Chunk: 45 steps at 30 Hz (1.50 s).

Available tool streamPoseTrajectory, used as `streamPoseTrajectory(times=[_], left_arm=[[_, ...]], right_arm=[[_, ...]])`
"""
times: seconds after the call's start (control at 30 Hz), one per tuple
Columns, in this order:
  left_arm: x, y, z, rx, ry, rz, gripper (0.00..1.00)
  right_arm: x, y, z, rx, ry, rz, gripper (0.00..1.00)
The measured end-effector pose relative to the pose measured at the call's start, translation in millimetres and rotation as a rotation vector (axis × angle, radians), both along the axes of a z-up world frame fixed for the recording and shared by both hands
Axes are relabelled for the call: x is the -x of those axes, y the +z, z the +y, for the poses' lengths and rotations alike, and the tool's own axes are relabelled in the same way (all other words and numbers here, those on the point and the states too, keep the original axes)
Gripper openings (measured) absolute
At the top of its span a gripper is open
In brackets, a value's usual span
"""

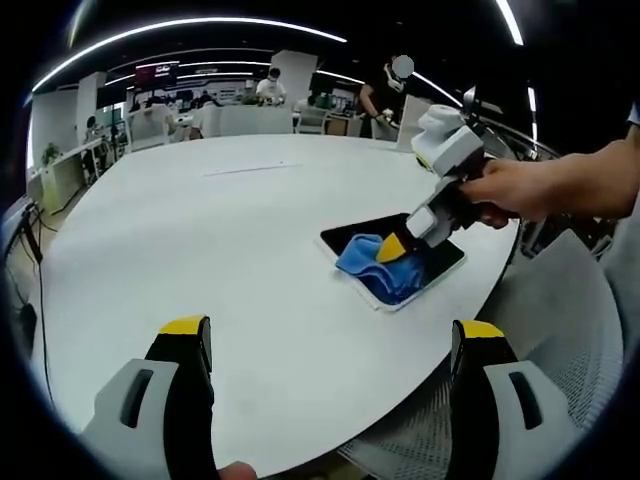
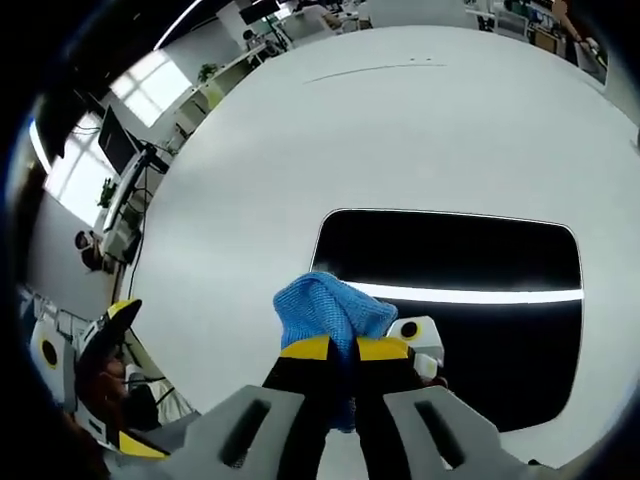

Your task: Wipe the mirror surface with the cleaning cloth until all visible marks leave the cleaned area.

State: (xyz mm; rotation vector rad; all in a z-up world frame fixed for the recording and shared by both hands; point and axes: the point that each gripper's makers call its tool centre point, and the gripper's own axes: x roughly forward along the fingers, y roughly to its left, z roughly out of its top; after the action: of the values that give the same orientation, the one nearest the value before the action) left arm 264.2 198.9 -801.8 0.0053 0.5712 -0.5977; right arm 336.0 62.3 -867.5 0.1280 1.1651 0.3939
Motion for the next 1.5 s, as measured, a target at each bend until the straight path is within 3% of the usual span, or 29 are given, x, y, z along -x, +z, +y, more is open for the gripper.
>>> streamPoseTrajectory(times=[1.5], left_arm=[[1.1,-0.3,-8,0.002,-0.011,0.008,0.99]], right_arm=[[-65,0.5,3,0.066,0.067,-0.051,0.02]])
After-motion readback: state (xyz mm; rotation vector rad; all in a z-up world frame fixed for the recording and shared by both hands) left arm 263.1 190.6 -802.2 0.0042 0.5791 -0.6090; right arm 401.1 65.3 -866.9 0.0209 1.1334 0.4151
